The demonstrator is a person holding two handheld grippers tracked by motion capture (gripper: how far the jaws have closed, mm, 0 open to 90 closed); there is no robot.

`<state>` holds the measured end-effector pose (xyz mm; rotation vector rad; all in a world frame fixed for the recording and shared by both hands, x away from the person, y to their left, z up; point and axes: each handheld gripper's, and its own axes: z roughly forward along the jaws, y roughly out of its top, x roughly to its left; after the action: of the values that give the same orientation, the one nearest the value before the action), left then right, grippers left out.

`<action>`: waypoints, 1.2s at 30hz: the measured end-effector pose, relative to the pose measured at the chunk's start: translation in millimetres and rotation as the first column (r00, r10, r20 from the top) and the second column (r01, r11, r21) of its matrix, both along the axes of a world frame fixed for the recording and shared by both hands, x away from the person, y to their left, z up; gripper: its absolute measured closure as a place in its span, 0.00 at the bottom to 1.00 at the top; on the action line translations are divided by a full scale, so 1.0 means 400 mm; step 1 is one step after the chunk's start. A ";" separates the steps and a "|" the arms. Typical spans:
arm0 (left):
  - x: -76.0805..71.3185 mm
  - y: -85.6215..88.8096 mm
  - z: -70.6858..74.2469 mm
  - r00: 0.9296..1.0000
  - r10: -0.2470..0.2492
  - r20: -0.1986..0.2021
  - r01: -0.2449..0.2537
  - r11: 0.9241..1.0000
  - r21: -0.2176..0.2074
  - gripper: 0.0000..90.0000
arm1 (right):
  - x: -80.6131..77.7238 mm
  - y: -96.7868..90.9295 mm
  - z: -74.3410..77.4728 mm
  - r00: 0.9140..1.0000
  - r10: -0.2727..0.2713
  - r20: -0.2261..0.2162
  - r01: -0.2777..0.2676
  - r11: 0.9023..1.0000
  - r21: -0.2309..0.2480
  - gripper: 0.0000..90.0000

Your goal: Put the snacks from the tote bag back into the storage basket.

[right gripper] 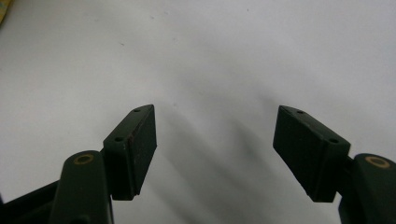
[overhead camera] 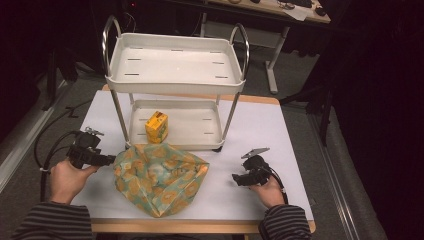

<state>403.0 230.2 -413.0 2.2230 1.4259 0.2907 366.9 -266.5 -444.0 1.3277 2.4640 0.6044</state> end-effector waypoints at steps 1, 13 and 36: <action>0.002 0.000 -0.002 1.000 0.000 -0.004 0.000 1.000 0.000 0.44 | -0.001 -0.001 -0.001 1.000 -0.002 0.001 0.002 1.000 0.005 0.34; 0.021 0.003 -0.022 0.999 0.008 -0.053 -0.007 1.000 0.013 0.43 | -0.005 -0.003 -0.005 1.000 -0.006 -0.015 0.006 1.000 -0.009 0.34; 0.031 -0.011 -0.051 0.991 -0.001 -0.137 0.010 0.998 0.069 0.41 | -0.002 -0.005 -0.012 0.999 -0.019 -0.043 0.018 0.999 -0.026 0.34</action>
<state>415.4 225.9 -433.5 2.3420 1.5014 0.1914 365.9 -268.6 -448.7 1.3663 2.4823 0.5431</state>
